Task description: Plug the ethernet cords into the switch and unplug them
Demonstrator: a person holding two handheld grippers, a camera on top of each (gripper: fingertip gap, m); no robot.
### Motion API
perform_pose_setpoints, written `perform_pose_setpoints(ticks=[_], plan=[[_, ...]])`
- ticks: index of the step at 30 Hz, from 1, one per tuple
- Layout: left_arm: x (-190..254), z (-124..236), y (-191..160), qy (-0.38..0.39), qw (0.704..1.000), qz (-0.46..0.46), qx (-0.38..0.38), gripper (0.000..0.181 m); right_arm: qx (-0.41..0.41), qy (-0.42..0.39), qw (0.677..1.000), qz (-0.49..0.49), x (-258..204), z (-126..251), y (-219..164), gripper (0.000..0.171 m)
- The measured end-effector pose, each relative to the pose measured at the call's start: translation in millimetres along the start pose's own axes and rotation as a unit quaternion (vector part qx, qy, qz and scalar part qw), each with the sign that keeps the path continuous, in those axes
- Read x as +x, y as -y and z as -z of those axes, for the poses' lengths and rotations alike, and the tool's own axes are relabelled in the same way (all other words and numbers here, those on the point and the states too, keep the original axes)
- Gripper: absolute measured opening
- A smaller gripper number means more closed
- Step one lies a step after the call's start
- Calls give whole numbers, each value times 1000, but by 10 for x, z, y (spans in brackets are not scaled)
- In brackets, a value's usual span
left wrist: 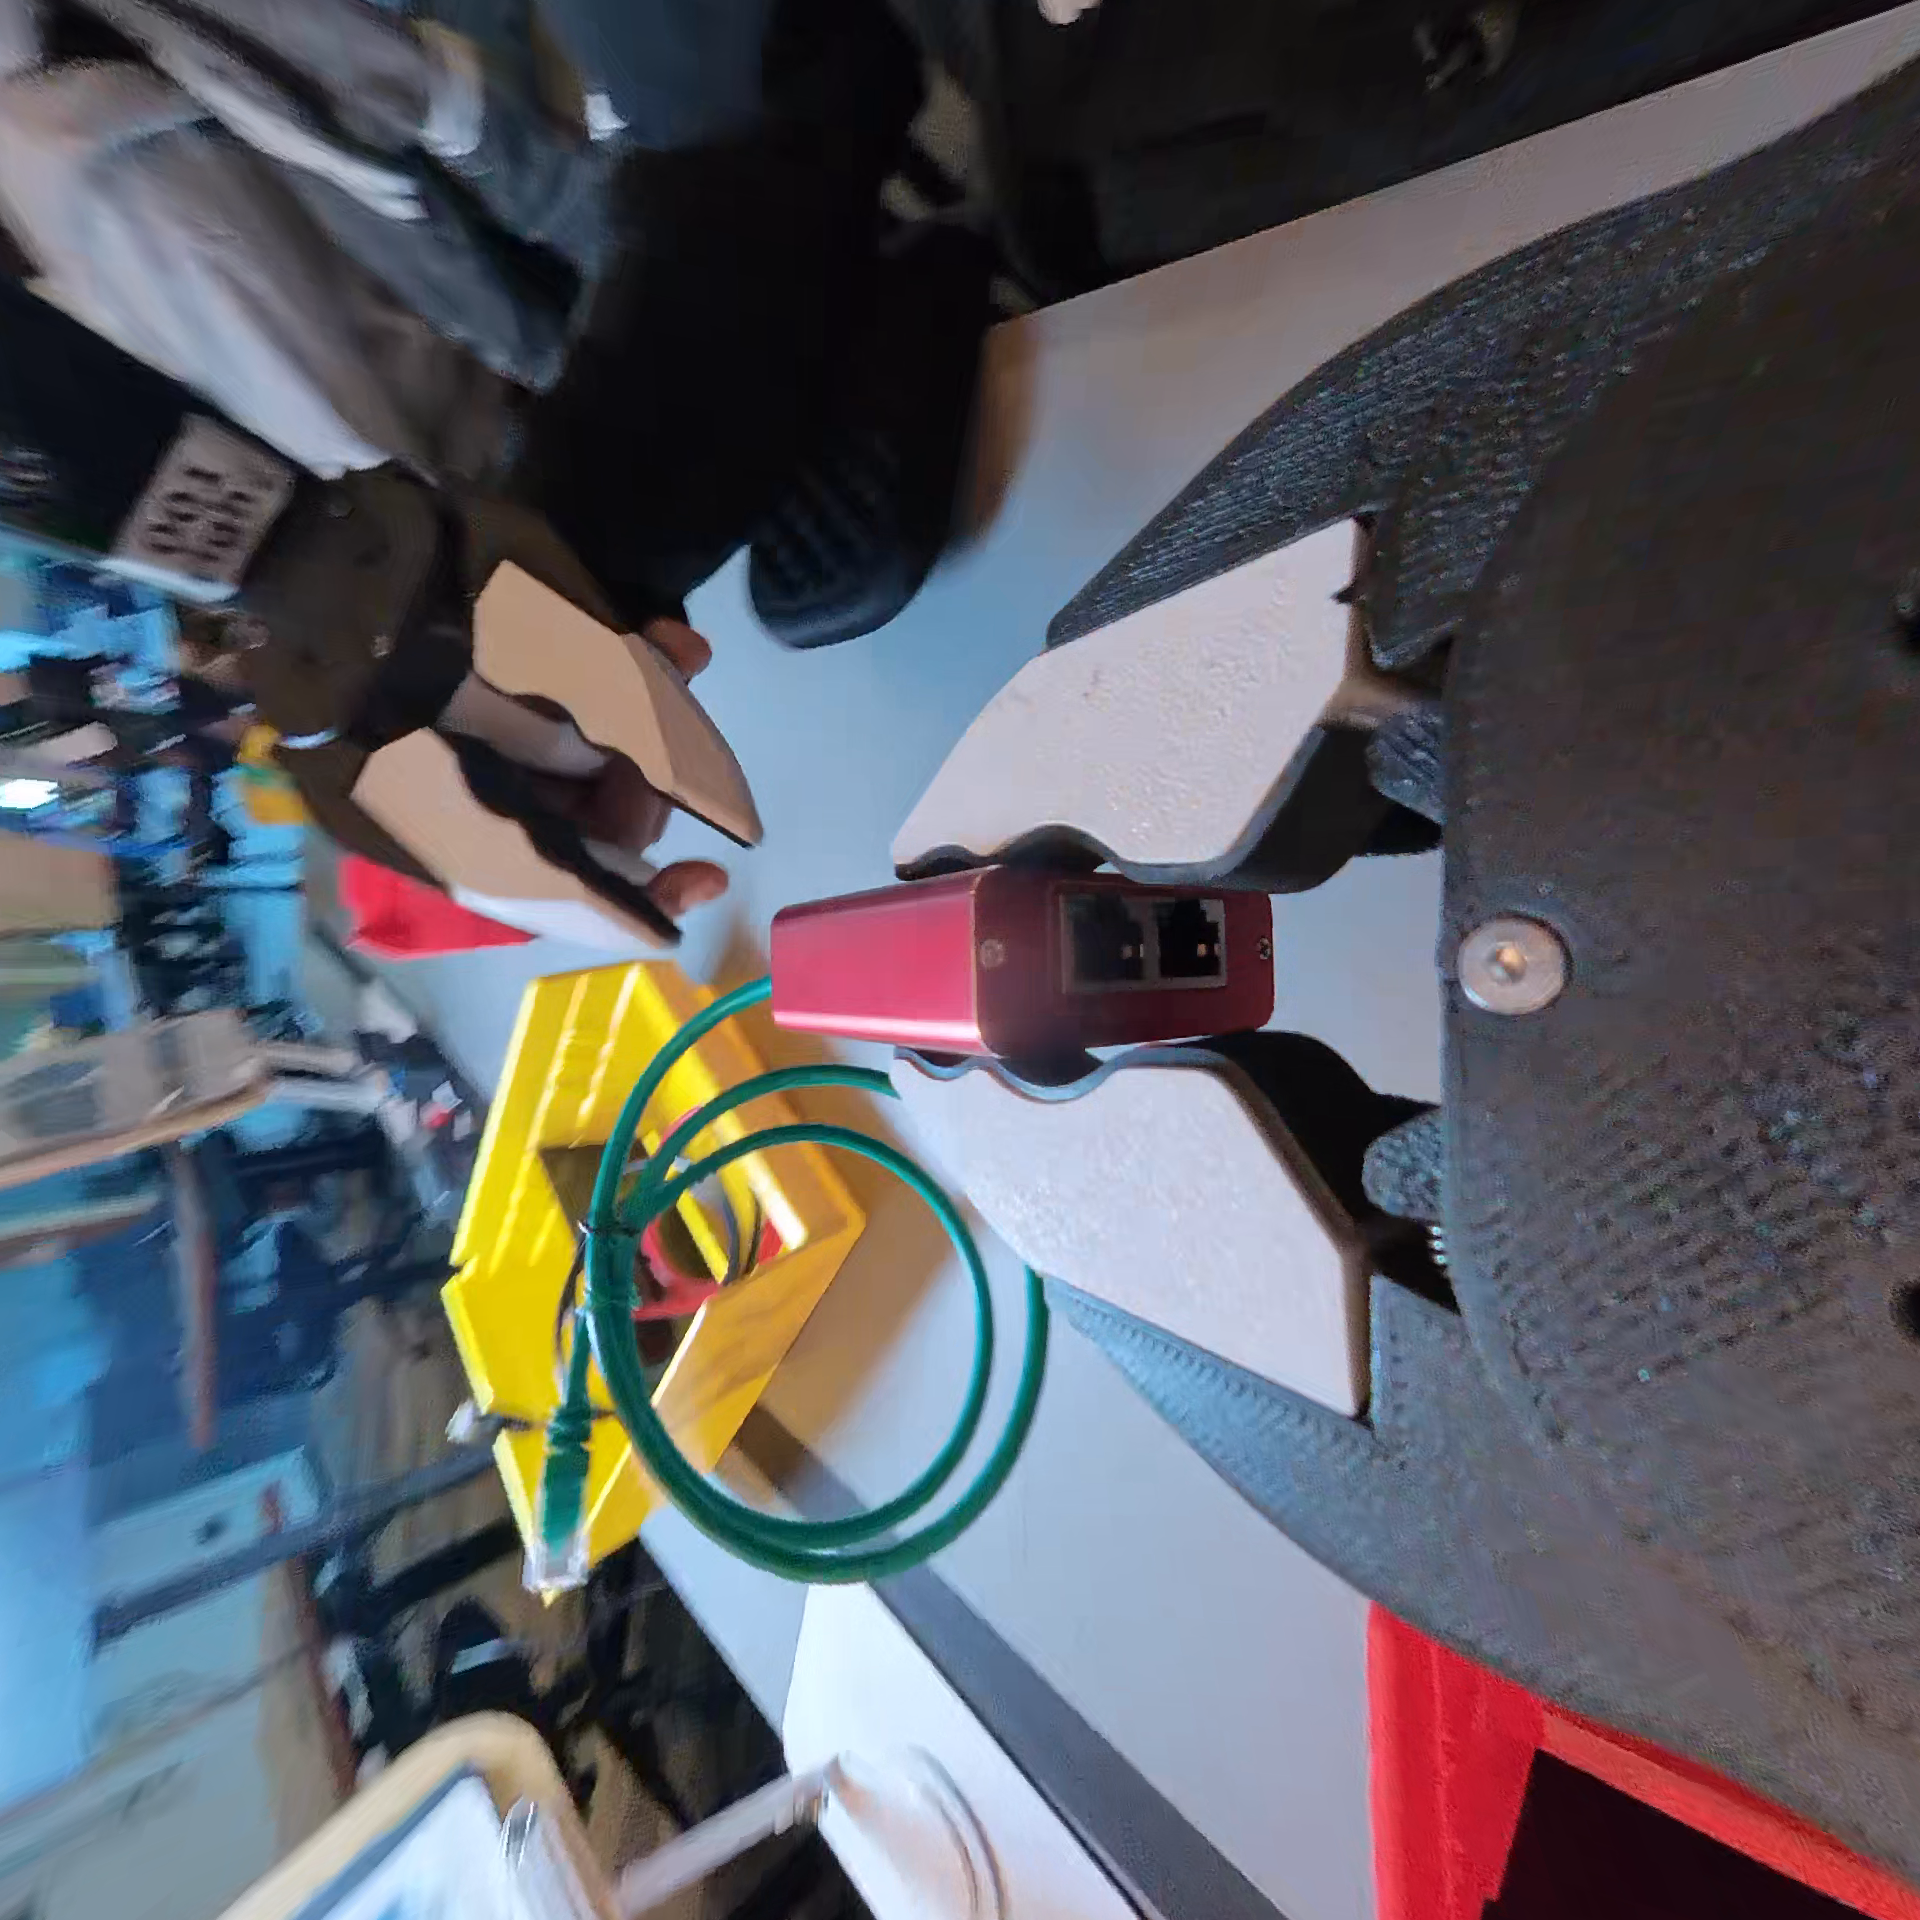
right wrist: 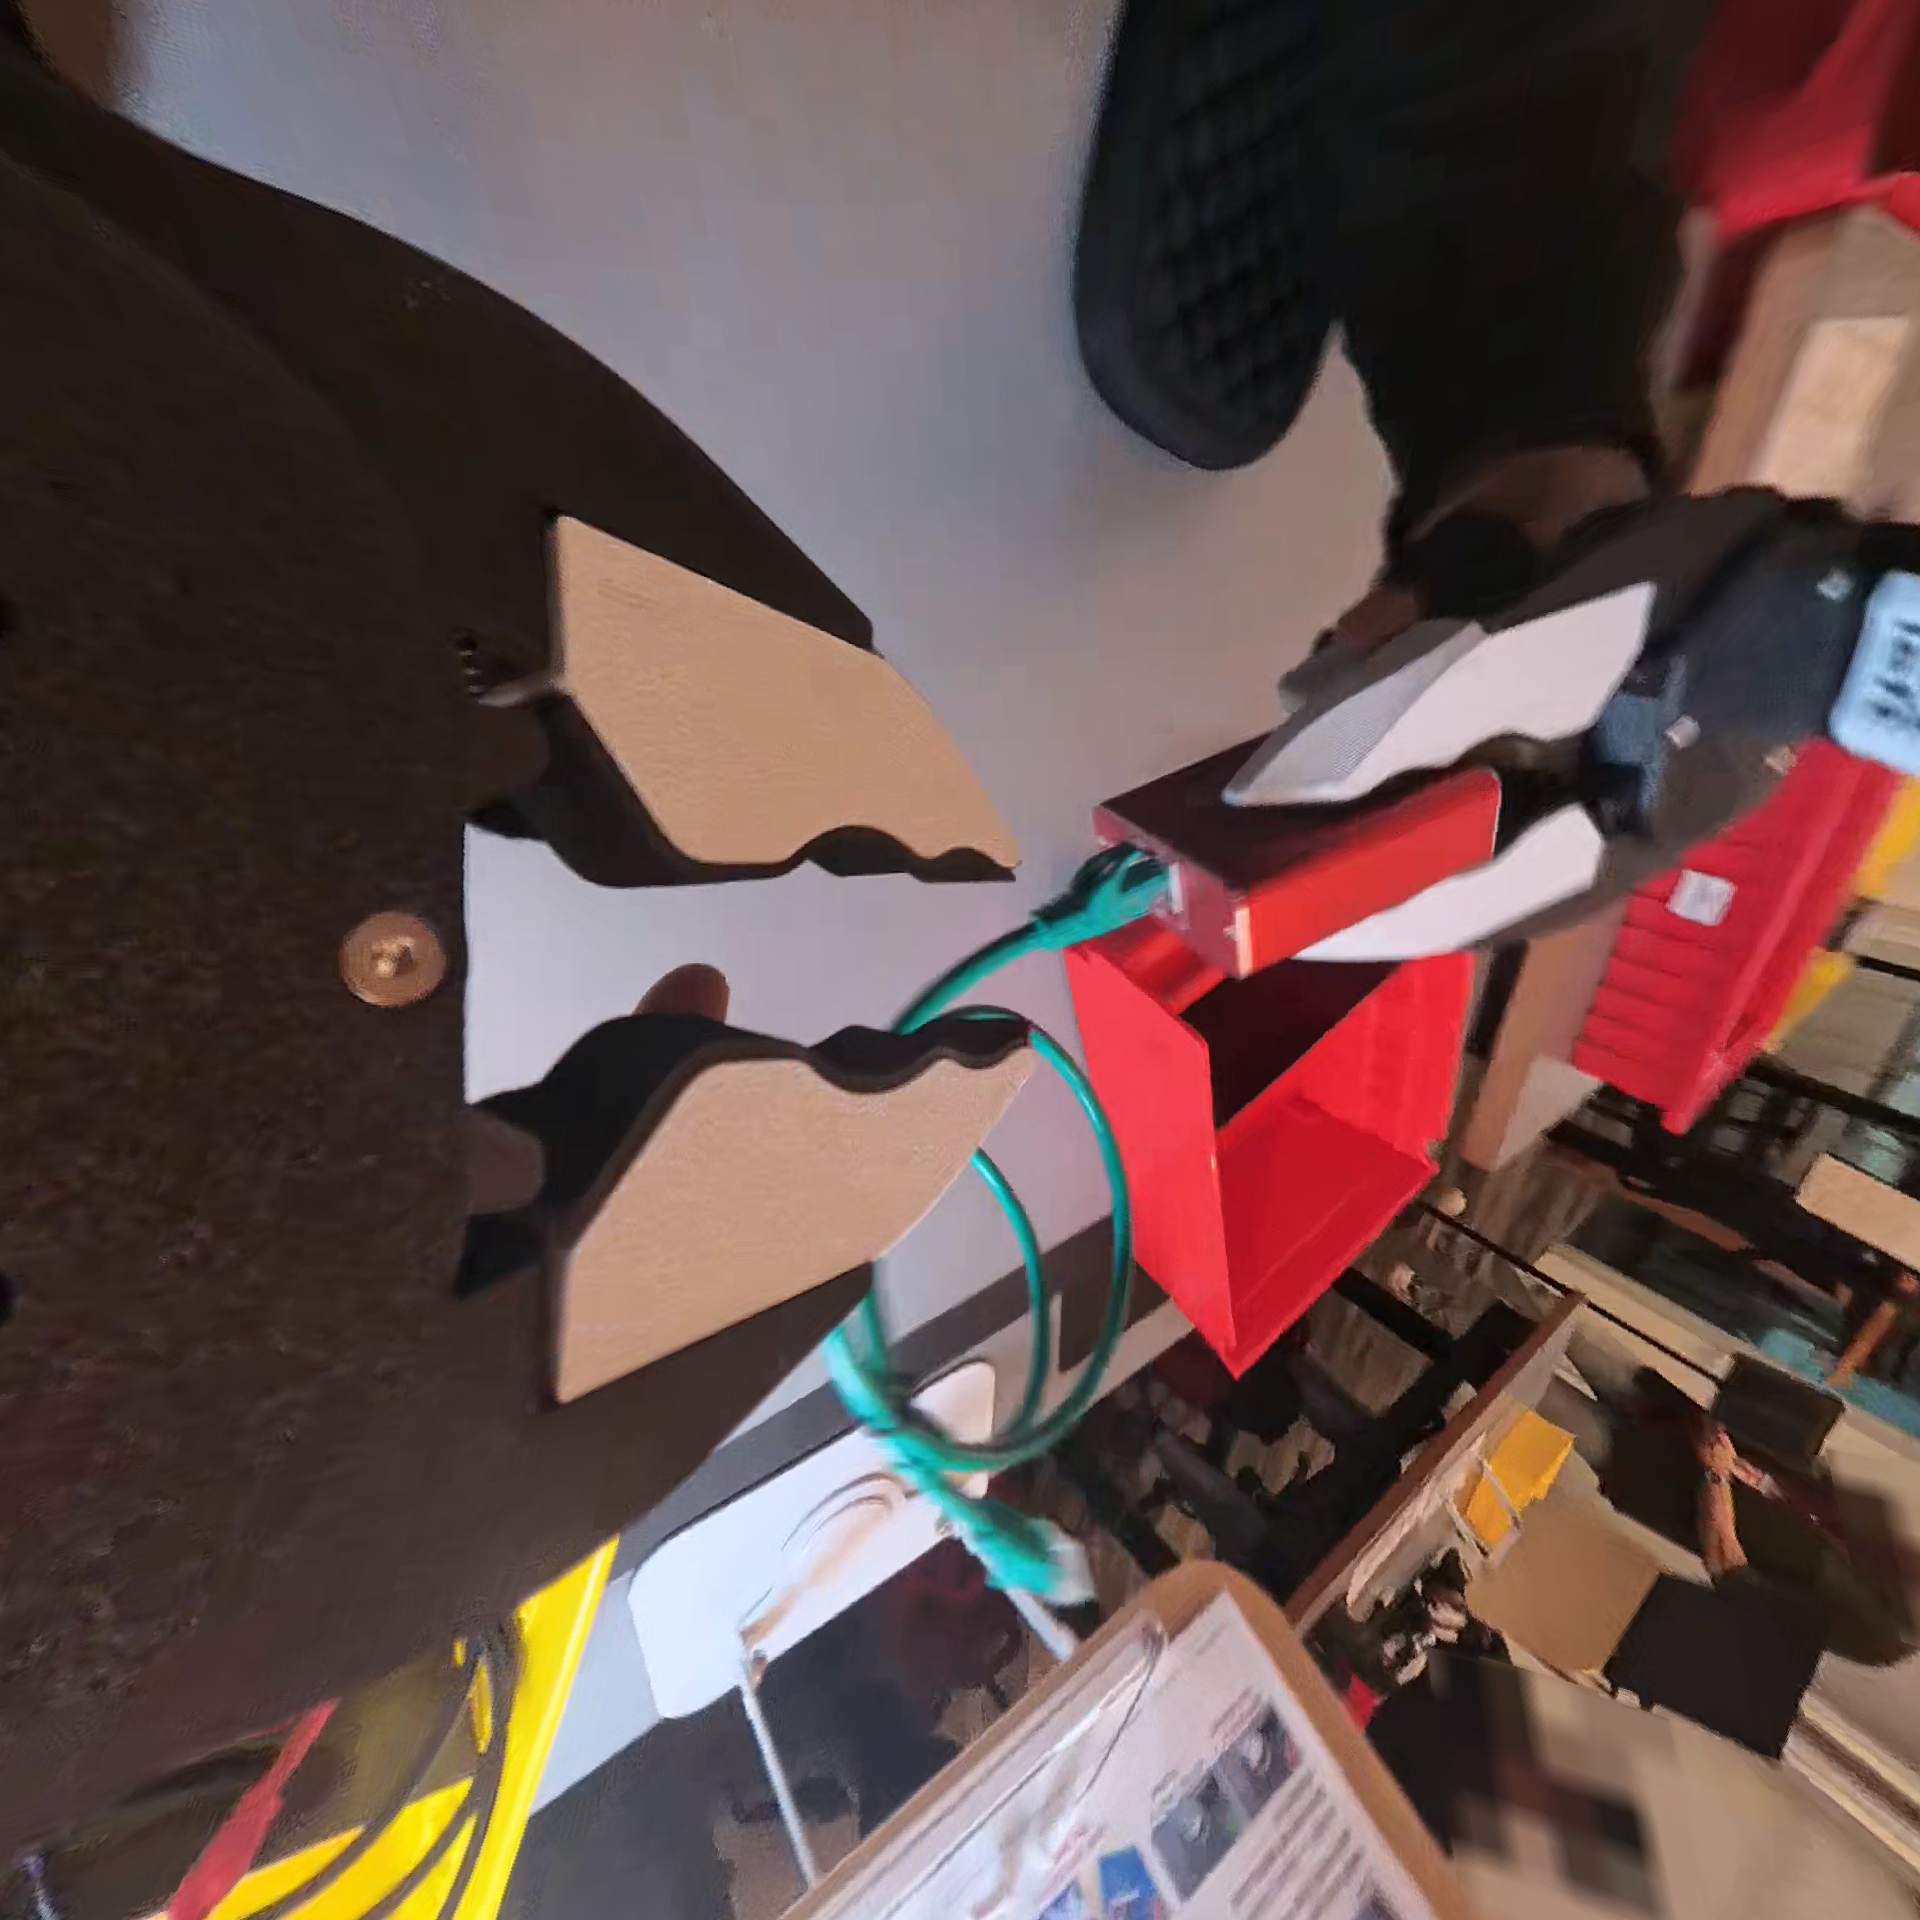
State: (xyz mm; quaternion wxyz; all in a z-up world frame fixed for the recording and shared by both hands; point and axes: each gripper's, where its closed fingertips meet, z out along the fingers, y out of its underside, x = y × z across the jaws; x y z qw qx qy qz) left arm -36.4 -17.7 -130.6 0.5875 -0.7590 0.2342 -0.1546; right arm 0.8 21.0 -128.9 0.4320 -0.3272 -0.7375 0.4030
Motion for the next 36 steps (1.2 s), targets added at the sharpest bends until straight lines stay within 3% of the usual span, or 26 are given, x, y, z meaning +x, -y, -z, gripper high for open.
perform_pose_setpoints(ticks=[4,6,9,12,16,19,21,36], plan=[[255,-182,-195,-29,994,-61,-85,29,-87,64,993,41,-363,-313,-283,32],[334,-225,-276,-34,989,-87,-111,29,-79,108,990,37,-522,-394,-338,18],[361,-200,-164,-42,994,-68,-69,29,-29,146,989,-12,-605,-444,-296,16],[280,-104,49,-41,998,-40,30,30,37,165,983,-75,-596,-436,-159,15],[247,62,200,-92,987,38,130,49,105,183,967,-140,-558,-370,25,15],[326,-38,184,-112,983,56,131,45,144,170,961,-166,-521,-373,145,15],[298,-100,212,-79,986,39,141,30,161,160,957,-182,-496,-377,208,15],[265,-57,309,-60,981,53,177,29,196,156,930,-271,-445,-376,268,16]])
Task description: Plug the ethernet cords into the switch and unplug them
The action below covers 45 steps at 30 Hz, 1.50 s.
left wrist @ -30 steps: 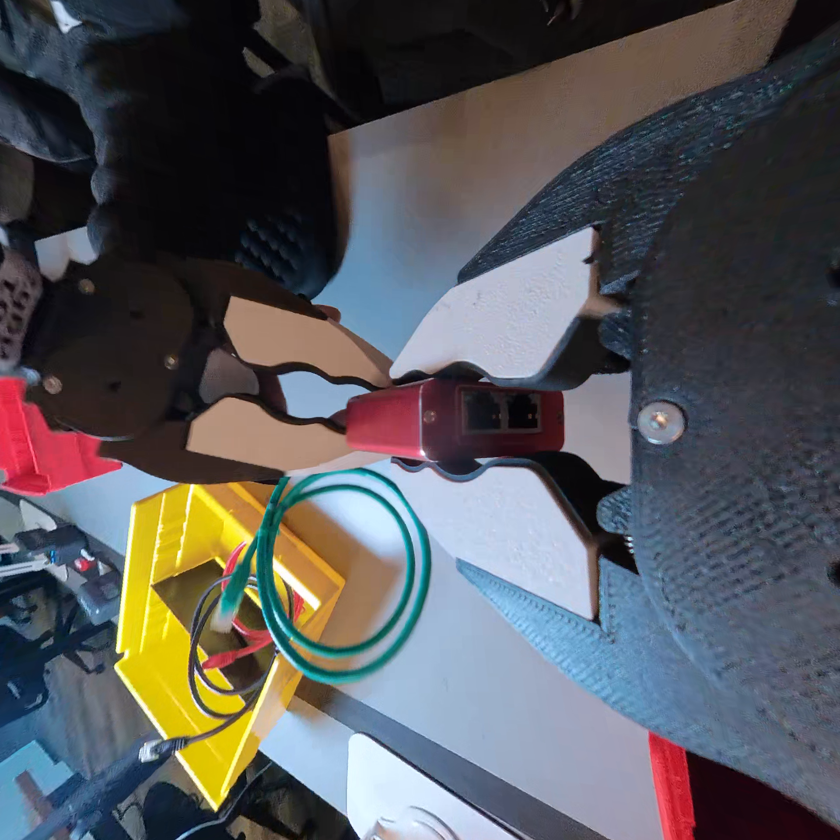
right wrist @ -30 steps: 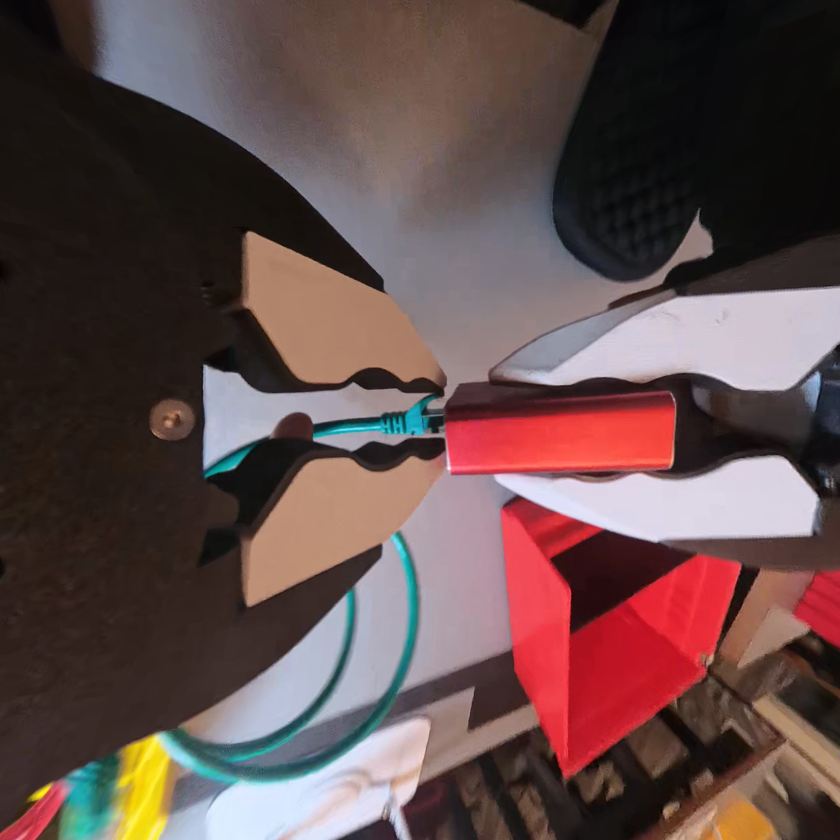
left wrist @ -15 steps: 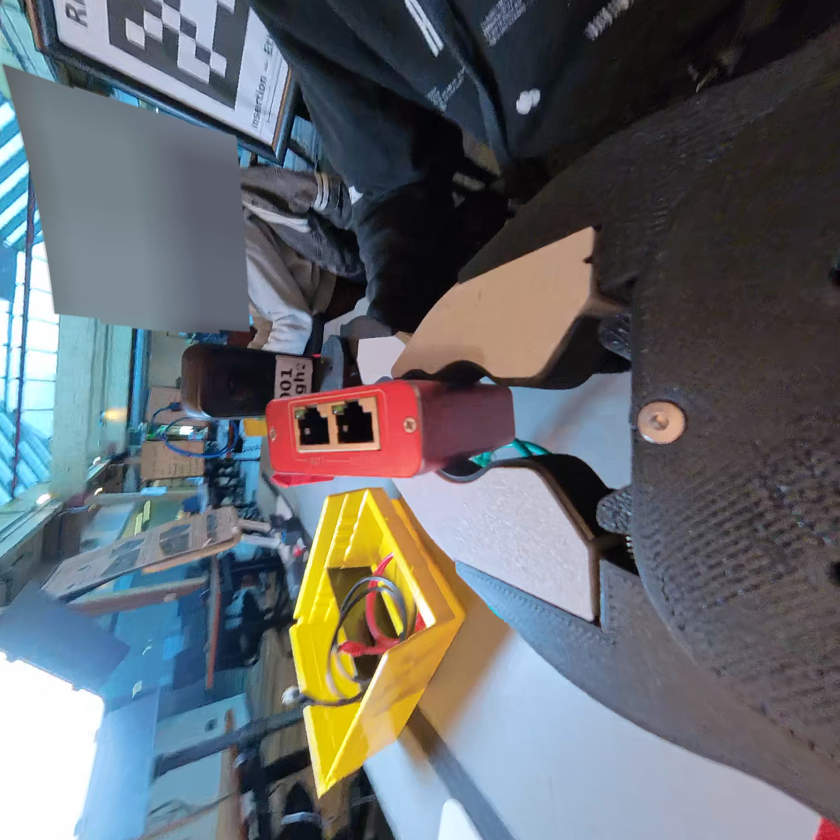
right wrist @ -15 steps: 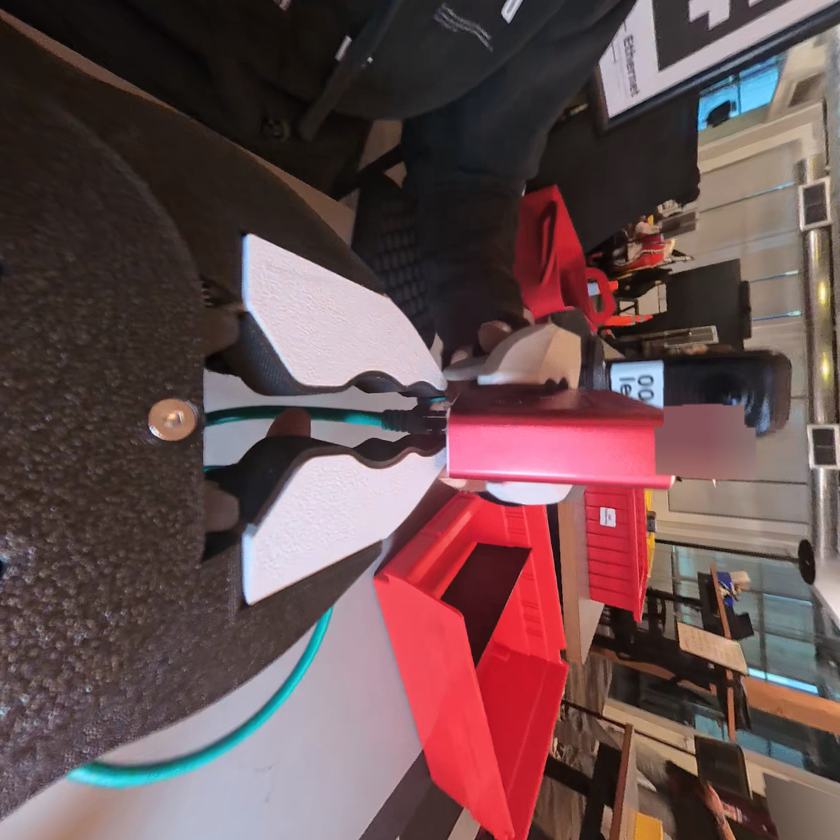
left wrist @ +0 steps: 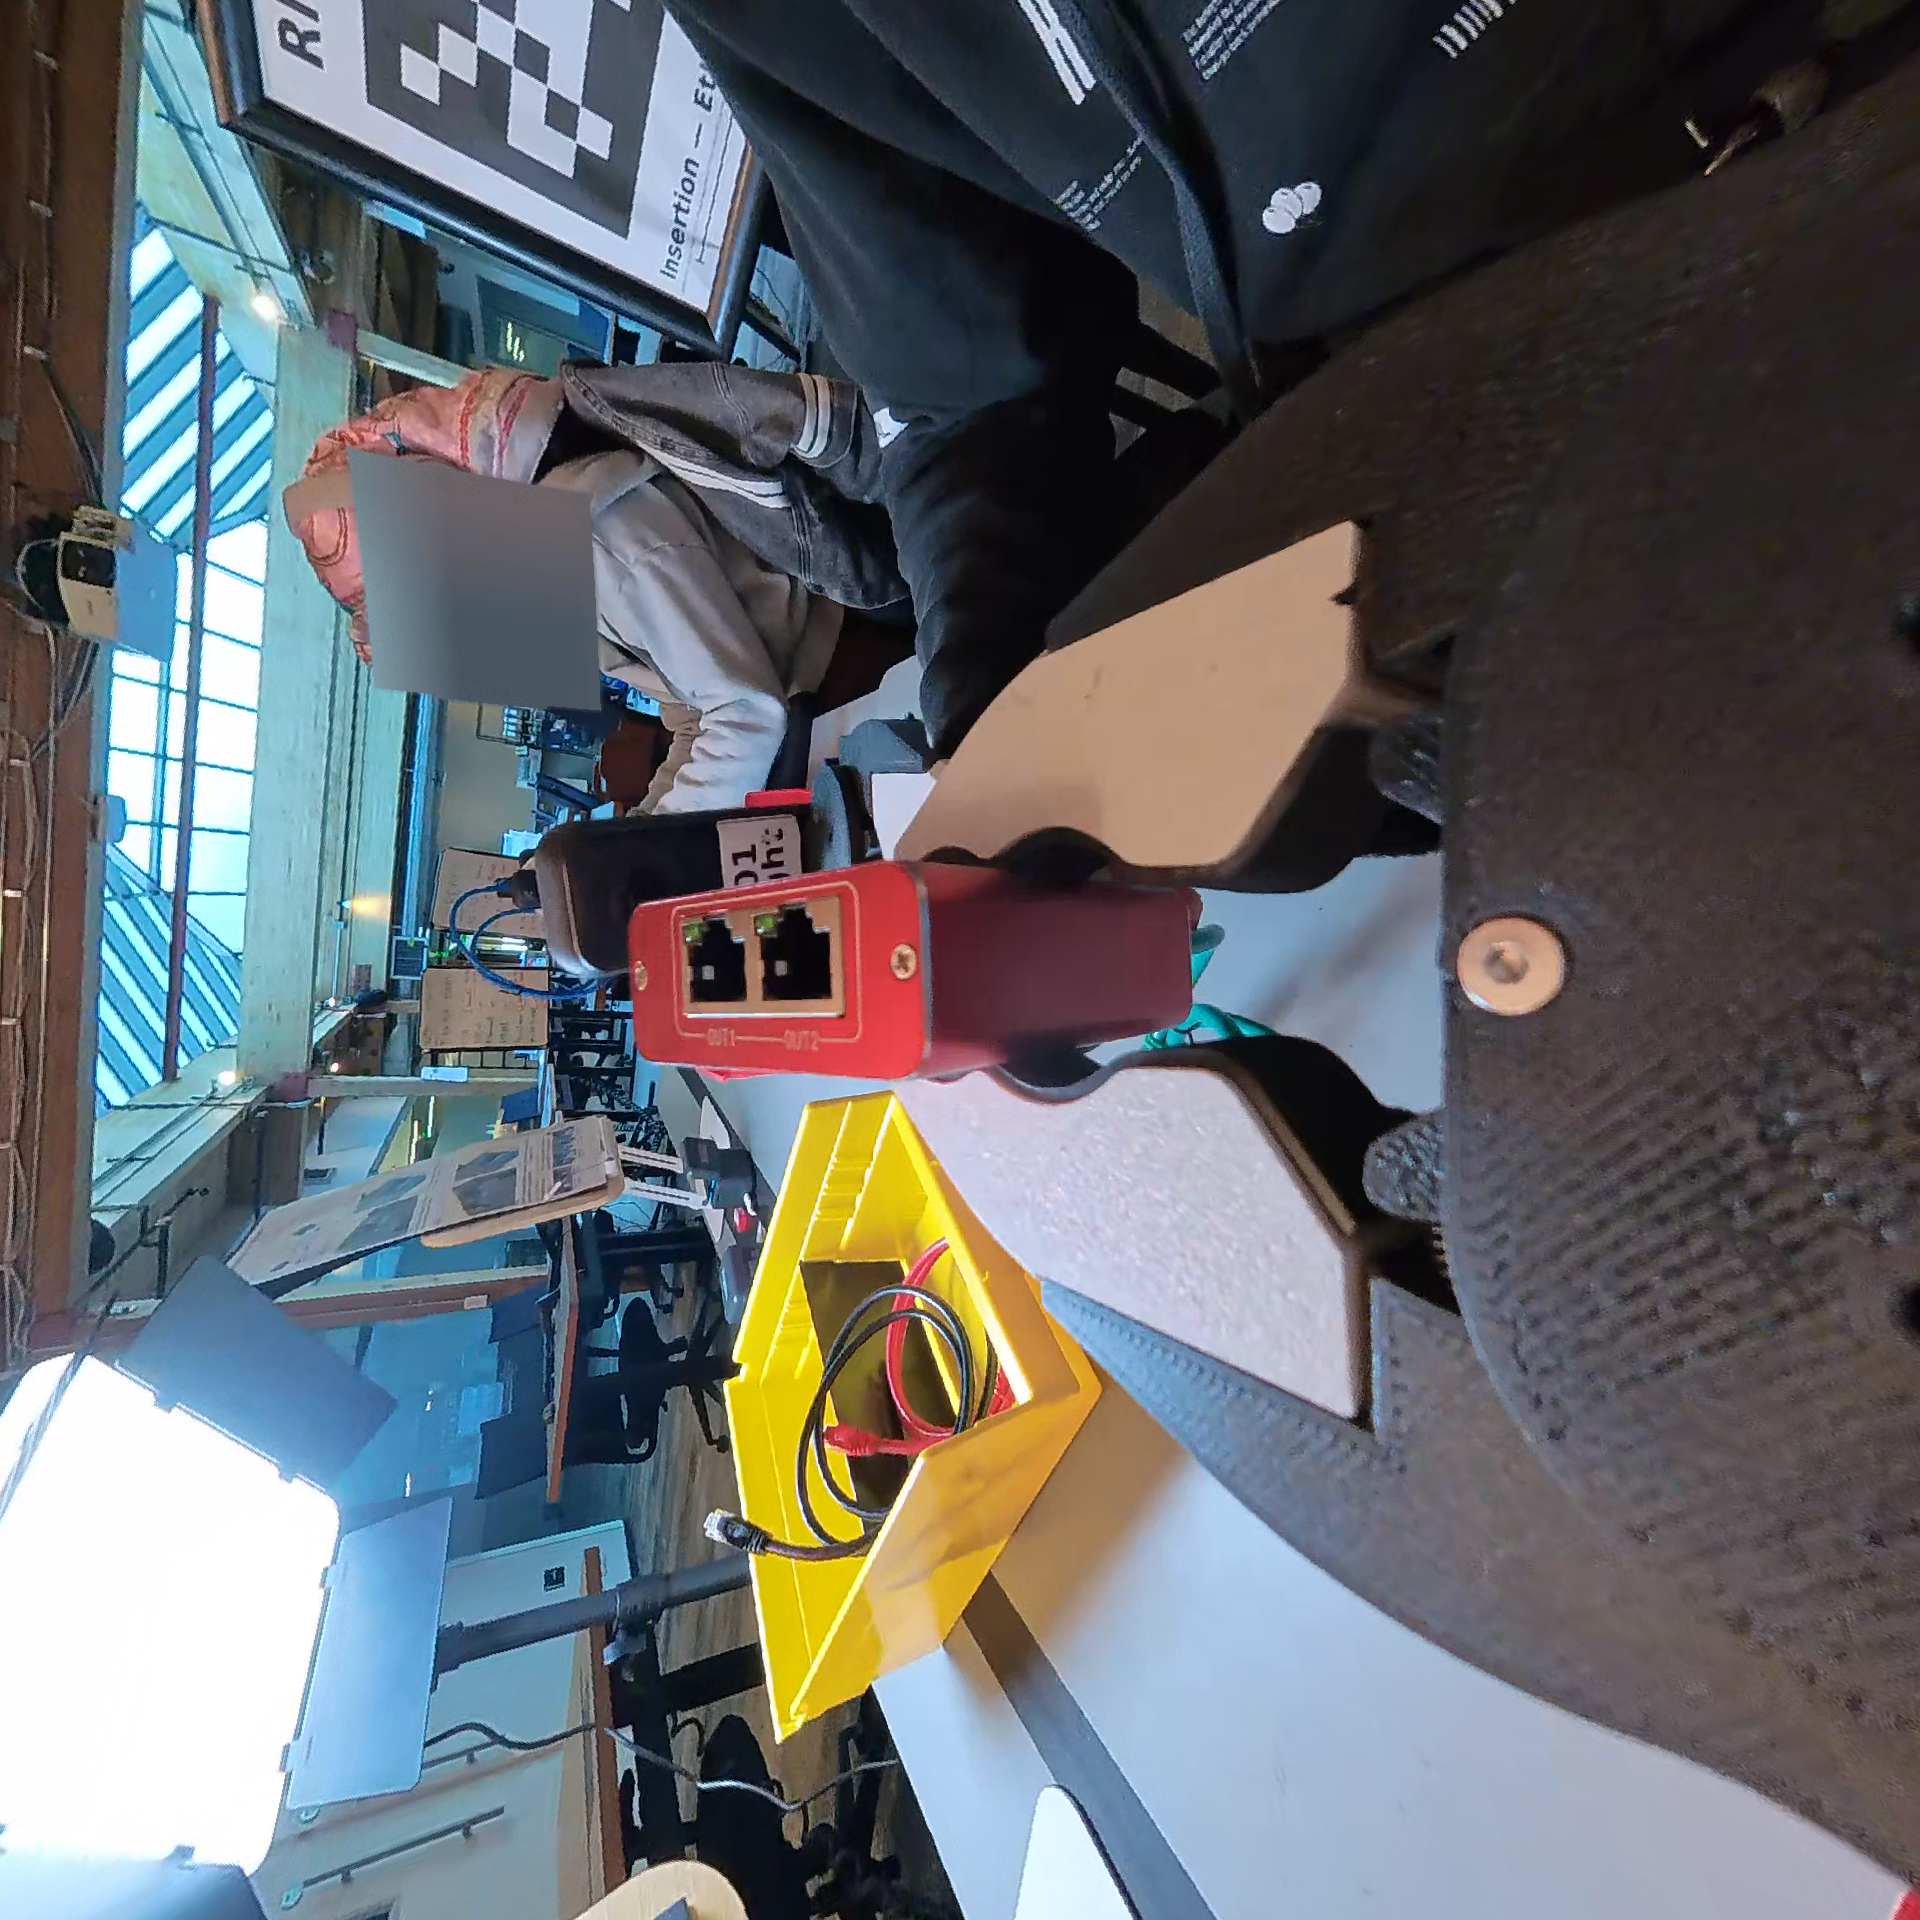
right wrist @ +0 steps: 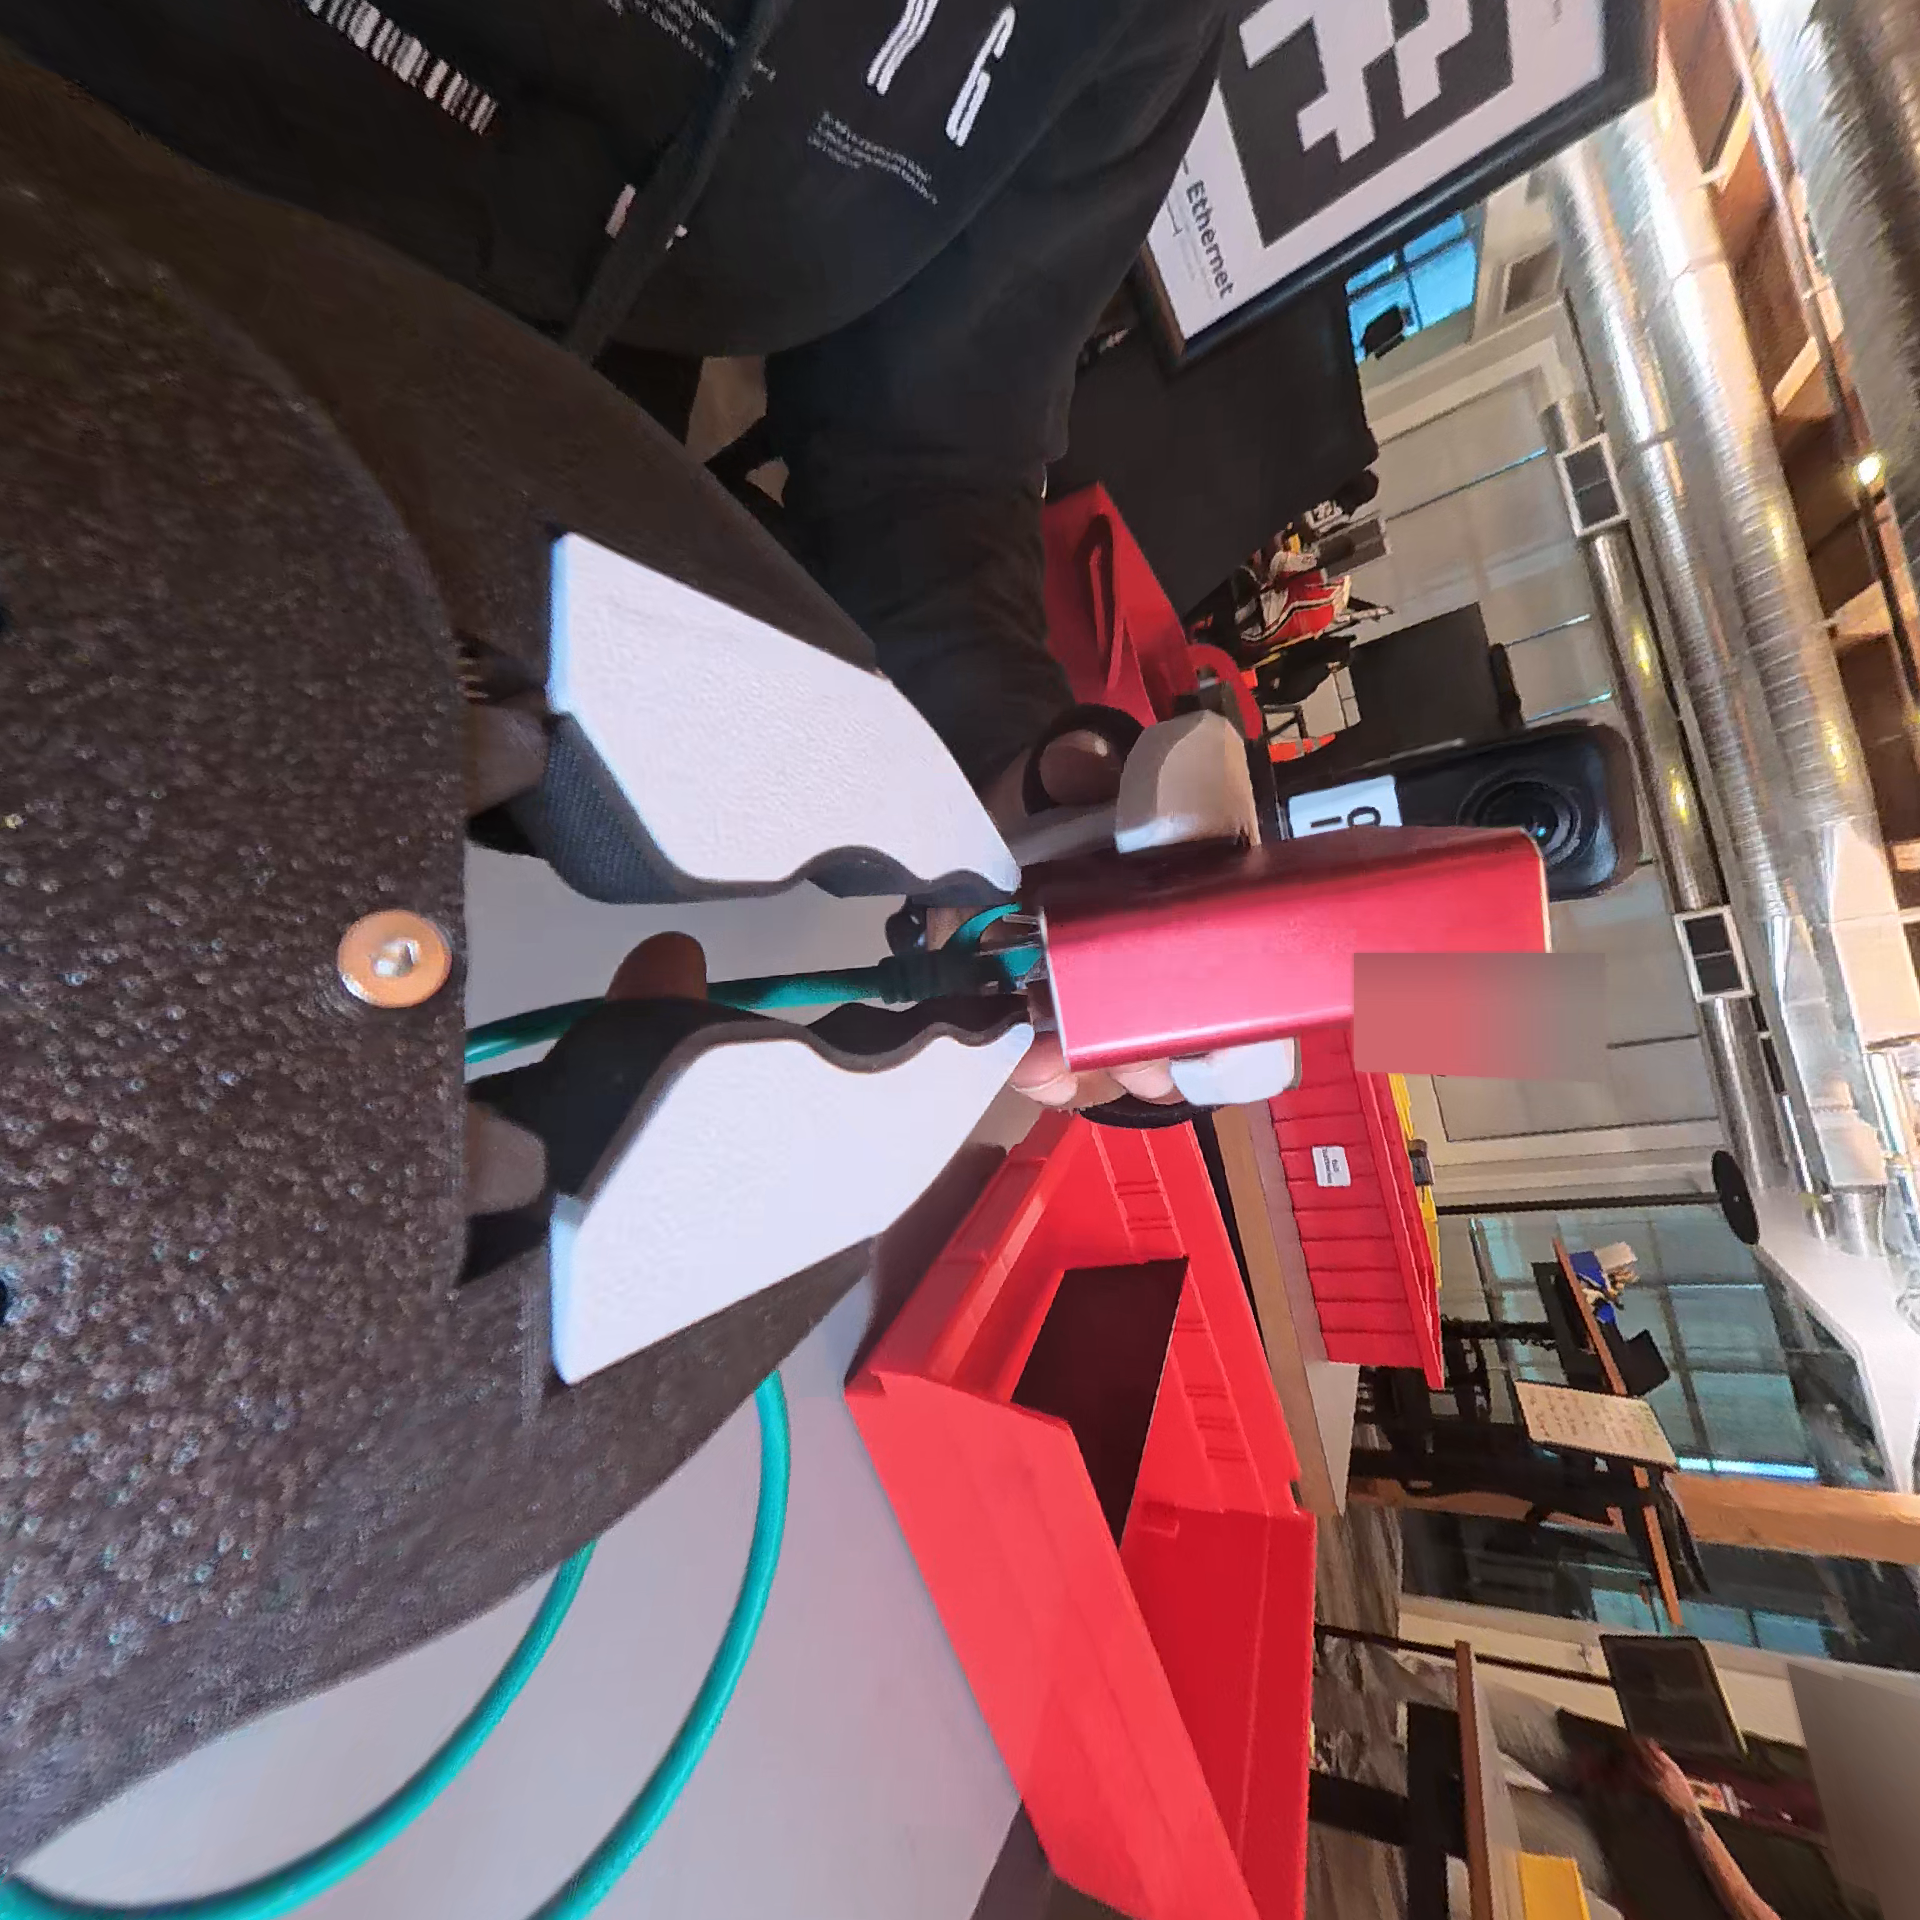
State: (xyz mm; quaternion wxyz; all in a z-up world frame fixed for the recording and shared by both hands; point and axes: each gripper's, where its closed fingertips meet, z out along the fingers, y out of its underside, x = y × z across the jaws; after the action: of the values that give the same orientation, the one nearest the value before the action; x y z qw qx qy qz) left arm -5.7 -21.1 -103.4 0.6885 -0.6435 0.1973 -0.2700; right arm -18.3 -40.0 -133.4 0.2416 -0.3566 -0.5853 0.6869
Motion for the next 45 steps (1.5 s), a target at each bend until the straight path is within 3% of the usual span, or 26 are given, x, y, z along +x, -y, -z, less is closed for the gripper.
perform_pose_setpoints(ticks=[8,17,20,21,23,24,25,26,29,36,39,42,45], plan=[[5,29,65,18,1000,-23,8,29,-22,-38,999,1,4,-46,-11,15],[33,46,190,52,995,-63,51,29,37,-36,996,-67,17,-116,36,14],[49,65,235,37,996,-38,76,29,27,-54,998,12,5,-145,25,14],[65,79,265,31,995,-36,85,29,24,-58,998,4,27,-154,9,14],[400,153,592,-65,986,1,156,30,11,-113,992,-46,343,-78,-203,13],[448,131,666,-39,988,-35,145,29,31,-95,992,-82,341,-34,-199,13],[388,127,668,19,987,-103,123,30,26,-90,995,-42,245,-32,-138,13],[290,166,654,46,987,-111,109,29,21,-90,996,11,139,-50,-25,14],[-45,384,580,45,992,-17,119,29,29,-87,995,46,75,1,375,14],[-535,320,-1,93,994,49,40,29,8,-181,979,89,584,702,1309,14],[-513,195,-198,82,995,58,9,29,-54,-244,961,114,960,957,1559,14],[-462,131,-242,79,996,39,-7,29,-123,-309,936,119,1495,1211,1545,14],[-419,109,-263,76,997,29,-13,29,-204,-393,888,122,2171,1574,1130,14]])
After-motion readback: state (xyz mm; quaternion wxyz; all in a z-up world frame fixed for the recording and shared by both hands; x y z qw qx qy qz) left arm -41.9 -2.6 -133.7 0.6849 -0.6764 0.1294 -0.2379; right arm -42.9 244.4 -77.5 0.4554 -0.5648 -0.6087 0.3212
